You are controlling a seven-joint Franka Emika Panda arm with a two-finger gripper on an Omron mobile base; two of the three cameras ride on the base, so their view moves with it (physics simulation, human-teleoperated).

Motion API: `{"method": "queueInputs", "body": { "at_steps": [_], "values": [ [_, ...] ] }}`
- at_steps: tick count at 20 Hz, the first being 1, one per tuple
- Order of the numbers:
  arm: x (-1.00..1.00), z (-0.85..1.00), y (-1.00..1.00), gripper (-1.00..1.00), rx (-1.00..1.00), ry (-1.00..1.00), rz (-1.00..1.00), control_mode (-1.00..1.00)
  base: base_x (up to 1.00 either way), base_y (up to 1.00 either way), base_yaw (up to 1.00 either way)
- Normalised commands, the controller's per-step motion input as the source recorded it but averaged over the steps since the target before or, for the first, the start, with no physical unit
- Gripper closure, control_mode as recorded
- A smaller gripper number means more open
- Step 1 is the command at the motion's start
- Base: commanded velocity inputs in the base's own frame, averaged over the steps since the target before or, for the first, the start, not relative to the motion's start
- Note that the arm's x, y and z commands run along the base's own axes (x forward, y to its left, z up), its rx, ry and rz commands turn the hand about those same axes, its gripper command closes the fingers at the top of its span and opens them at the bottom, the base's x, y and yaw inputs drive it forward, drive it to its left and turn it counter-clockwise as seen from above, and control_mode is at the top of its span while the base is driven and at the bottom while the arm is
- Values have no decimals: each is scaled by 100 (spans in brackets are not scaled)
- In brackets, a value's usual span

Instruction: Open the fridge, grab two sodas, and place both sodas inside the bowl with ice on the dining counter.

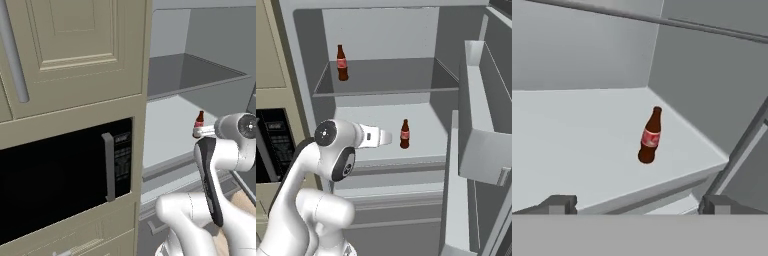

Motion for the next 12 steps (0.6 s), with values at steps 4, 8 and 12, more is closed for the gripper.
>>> {"method": "queueInputs", "body": {
  "at_steps": [4,8,12],
  "values": [
    [21,-20,-2,-100,1,-2,0,-100,0,0,0],
    [14,-11,-12,-100,3,-2,0,-100,0,0,0],
    [8,-8,-9,-100,6,-1,0,-100,0,0,0]
  ]
}}
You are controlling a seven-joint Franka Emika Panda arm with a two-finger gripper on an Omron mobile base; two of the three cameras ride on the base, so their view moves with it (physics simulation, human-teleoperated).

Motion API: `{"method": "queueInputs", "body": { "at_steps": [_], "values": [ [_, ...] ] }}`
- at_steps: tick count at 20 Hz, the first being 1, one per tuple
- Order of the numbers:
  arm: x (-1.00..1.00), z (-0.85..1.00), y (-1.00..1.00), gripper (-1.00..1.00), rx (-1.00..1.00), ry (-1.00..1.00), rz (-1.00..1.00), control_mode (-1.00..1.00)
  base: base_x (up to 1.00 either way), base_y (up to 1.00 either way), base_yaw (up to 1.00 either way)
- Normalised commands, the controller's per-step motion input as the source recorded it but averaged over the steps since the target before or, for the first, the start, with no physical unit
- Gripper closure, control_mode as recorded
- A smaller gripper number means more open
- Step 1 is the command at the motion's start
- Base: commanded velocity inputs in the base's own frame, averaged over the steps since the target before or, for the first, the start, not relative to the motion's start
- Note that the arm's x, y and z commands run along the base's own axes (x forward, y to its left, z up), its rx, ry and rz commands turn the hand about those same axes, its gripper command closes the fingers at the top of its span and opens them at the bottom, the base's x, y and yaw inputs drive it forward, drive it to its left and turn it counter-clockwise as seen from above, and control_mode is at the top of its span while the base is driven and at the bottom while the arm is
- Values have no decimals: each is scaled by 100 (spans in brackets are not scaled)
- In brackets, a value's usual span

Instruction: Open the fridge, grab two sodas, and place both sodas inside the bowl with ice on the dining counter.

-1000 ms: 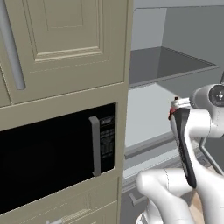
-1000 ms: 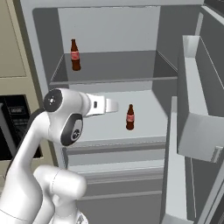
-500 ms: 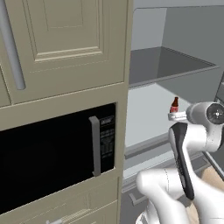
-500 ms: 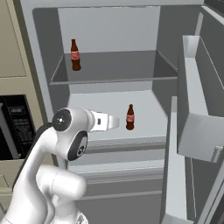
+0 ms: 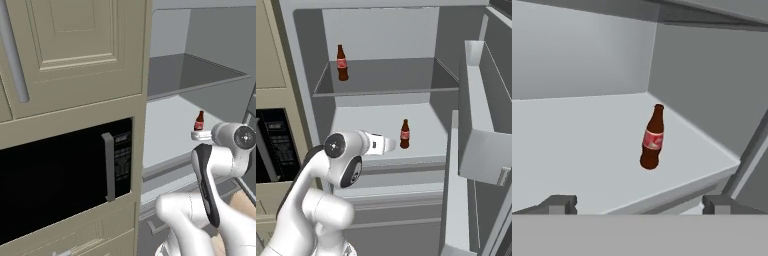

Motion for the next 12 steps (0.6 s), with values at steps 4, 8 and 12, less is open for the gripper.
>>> {"method": "queueInputs", "body": {
  "at_steps": [4,8,12],
  "values": [
    [7,-7,-6,-100,6,0,0,-100,0,0,0],
    [14,-8,-10,-100,9,0,0,-100,0,0,0],
    [33,-4,-9,-100,8,0,0,-100,0,0,0]
  ]
}}
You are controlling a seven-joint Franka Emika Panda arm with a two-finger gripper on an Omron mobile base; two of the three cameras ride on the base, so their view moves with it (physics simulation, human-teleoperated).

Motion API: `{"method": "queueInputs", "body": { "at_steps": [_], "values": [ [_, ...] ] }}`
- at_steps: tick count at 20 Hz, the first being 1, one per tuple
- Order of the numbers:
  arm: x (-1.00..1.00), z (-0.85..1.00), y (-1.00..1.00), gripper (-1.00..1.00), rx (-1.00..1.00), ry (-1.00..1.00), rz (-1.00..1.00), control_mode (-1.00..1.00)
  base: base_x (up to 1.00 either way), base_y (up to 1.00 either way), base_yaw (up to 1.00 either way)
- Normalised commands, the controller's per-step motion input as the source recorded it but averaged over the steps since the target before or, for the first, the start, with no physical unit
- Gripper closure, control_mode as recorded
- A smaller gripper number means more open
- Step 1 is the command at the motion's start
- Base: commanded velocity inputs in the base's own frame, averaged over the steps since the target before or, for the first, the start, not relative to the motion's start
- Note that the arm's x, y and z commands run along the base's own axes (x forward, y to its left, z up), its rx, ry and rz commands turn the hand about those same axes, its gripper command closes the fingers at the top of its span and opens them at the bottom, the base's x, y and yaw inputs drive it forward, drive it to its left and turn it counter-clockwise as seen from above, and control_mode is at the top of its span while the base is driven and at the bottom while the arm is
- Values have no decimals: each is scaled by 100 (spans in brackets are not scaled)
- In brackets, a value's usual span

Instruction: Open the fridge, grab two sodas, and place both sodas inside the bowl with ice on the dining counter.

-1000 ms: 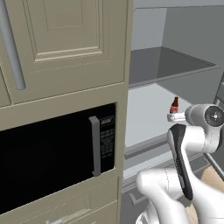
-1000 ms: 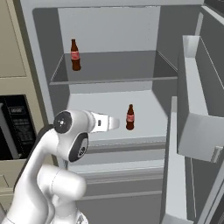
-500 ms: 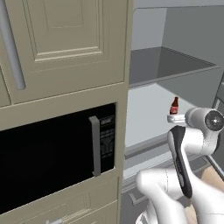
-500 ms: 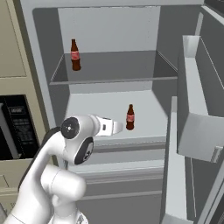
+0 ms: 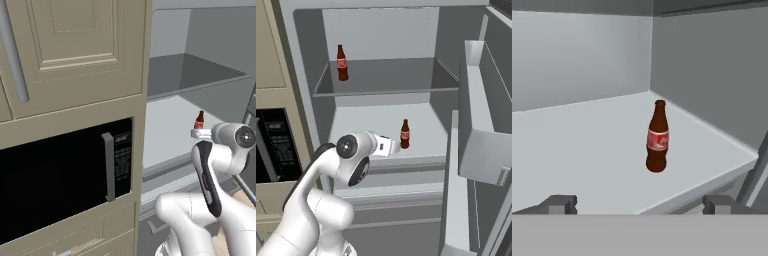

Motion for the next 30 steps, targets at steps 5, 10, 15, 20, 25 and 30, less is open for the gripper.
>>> {"method": "queueInputs", "body": {
  "at_steps": [5,10,15,20,25,30],
  "values": [
    [32,0,-24,-100,4,0,0,-100,0,0,0],
    [38,0,-40,-100,3,1,1,-100,0,0,0],
    [50,0,-27,-100,0,0,1,-100,0,0,0],
    [48,0,-2,-100,0,0,3,-100,0,0,0],
    [31,0,-2,-100,0,0,4,-100,0,0,0],
    [26,0,-9,-100,0,1,2,-100,0,0,0]
  ]
}}
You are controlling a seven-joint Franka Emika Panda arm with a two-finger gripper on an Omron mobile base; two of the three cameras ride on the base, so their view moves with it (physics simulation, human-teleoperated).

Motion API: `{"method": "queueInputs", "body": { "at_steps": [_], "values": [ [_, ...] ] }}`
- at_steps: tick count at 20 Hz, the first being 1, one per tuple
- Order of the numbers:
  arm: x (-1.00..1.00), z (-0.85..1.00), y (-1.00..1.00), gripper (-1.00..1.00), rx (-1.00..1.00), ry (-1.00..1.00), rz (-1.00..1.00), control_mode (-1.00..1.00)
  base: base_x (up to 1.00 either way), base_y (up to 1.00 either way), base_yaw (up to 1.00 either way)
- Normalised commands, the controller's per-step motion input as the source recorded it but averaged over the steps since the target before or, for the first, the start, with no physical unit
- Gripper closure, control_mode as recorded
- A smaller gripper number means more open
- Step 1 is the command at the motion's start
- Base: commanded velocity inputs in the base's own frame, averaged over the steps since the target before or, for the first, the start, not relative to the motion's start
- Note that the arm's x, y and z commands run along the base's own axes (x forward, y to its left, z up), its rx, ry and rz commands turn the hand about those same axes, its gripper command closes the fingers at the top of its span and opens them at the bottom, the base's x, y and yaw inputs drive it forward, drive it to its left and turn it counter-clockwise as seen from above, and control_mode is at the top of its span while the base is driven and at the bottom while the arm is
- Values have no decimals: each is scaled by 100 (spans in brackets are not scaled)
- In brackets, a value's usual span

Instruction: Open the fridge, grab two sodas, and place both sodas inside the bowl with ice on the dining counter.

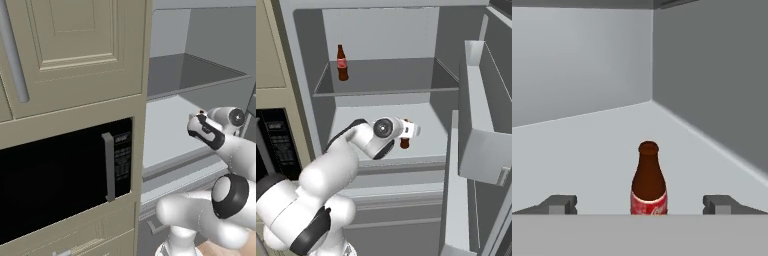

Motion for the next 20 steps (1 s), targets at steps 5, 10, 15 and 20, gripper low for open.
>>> {"method": "queueInputs", "body": {
  "at_steps": [5,10,15,20],
  "values": [
    [24,-7,-10,-100,0,2,0,-100,0,0,0],
    [29,-23,-2,-100,0,4,0,-100,0,0,0],
    [29,-30,0,-100,0,1,0,-100,0,0,0],
    [12,-26,-12,100,0,0,1,-100,0,0,0]
  ]
}}
